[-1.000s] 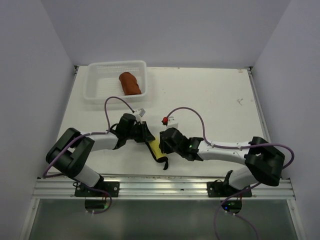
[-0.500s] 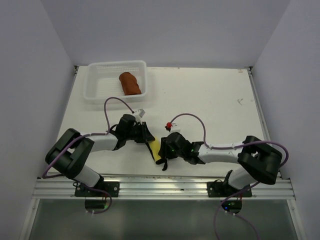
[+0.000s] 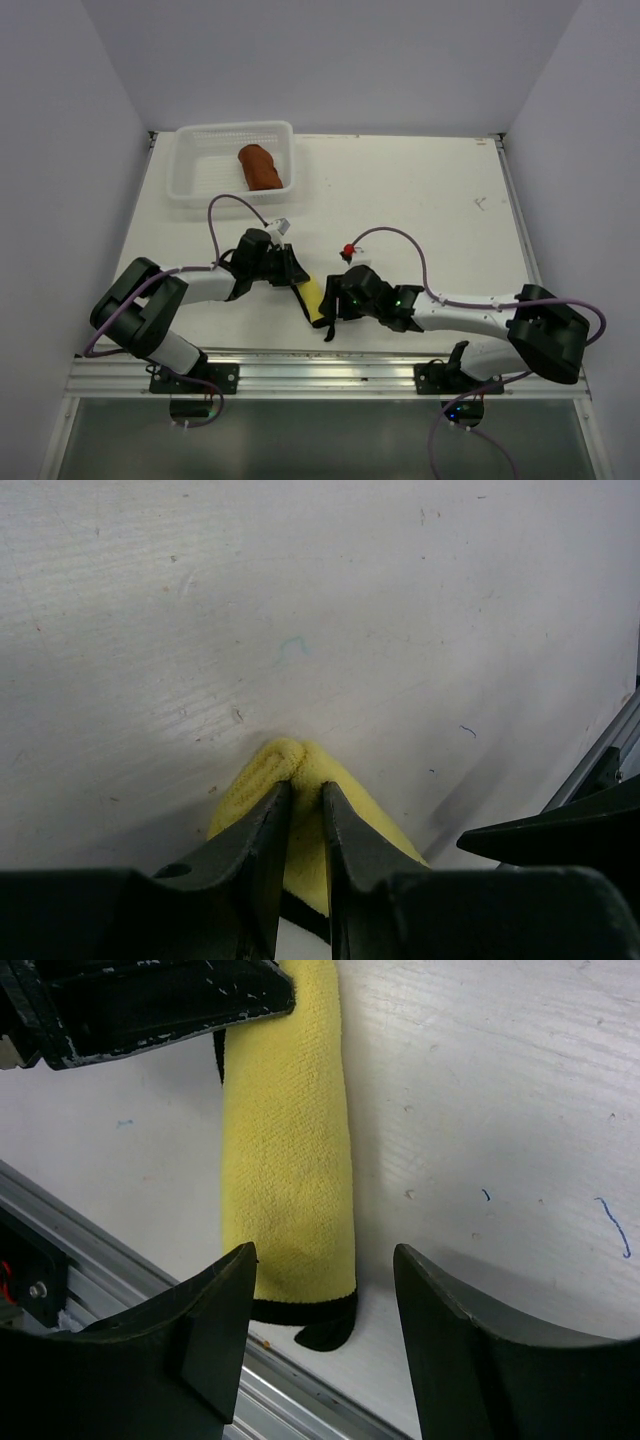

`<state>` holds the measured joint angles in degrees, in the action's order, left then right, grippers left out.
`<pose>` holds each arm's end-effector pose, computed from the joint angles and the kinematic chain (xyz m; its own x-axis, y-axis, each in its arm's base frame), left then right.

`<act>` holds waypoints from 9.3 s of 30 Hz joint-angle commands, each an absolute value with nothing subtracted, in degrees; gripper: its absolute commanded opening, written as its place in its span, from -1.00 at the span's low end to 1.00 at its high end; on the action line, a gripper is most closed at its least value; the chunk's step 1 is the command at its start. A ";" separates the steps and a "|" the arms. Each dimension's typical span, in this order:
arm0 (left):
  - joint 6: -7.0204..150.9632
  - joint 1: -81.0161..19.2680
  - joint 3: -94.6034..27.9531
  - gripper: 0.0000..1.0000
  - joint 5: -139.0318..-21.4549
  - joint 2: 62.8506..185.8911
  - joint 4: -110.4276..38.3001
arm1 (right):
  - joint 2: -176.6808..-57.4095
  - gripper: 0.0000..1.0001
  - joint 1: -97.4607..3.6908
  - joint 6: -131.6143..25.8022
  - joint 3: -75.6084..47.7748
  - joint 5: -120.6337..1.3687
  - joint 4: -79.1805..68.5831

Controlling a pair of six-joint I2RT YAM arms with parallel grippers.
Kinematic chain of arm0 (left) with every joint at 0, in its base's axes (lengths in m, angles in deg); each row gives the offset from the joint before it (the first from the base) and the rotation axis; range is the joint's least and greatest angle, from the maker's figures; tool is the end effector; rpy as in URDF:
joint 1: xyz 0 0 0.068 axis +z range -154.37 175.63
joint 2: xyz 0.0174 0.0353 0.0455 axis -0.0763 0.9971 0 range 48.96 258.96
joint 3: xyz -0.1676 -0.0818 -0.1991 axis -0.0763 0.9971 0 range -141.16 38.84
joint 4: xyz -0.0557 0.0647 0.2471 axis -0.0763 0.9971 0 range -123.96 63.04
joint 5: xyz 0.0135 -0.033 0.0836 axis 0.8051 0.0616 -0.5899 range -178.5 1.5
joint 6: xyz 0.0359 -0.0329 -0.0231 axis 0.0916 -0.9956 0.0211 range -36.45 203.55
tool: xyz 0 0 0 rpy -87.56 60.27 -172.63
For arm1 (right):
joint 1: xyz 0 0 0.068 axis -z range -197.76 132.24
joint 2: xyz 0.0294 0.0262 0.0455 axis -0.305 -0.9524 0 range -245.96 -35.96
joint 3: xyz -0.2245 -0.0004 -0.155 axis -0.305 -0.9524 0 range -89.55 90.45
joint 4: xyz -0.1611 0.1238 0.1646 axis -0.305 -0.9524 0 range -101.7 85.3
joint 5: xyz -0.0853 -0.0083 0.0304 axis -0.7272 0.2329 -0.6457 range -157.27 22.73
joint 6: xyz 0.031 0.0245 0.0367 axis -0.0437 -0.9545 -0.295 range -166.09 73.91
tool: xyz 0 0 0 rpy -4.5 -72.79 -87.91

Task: Roll the towels
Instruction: Roll the towel, then place the rolled towel into the container

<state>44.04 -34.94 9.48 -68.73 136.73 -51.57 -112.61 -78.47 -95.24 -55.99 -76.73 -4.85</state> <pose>0.2269 -0.1480 0.1299 -0.8788 -0.1763 -0.4435 0.1815 0.7359 -0.6523 0.1317 0.2225 0.1720 -0.8256 0.0532 -0.5618 -0.2710 0.8358 0.4775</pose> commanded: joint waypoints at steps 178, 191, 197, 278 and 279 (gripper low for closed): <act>64.48 -0.33 -88.33 -0.82 -79.46 189.06 7.61 | -118.13 0.20 -75.51 -87.84 -43.76 -98.21 -13.58; 65.09 -0.33 -87.81 -0.14 -78.84 194.24 8.49 | -121.22 0.19 -73.92 -86.70 -41.74 -95.93 -13.32; 65.18 -0.24 -87.54 0.11 -79.80 193.81 8.23 | -121.31 0.19 -73.57 -86.70 -41.65 -95.84 -13.58; 66.33 -11.23 -28.69 0.99 -83.58 126.50 -17.96 | -108.83 0.33 -50.55 -75.89 -27.42 -78.70 -28.52; 66.41 -11.67 -27.00 0.99 -82.28 124.92 -18.66 | -108.65 0.34 -47.93 -75.89 -27.24 -78.00 -28.87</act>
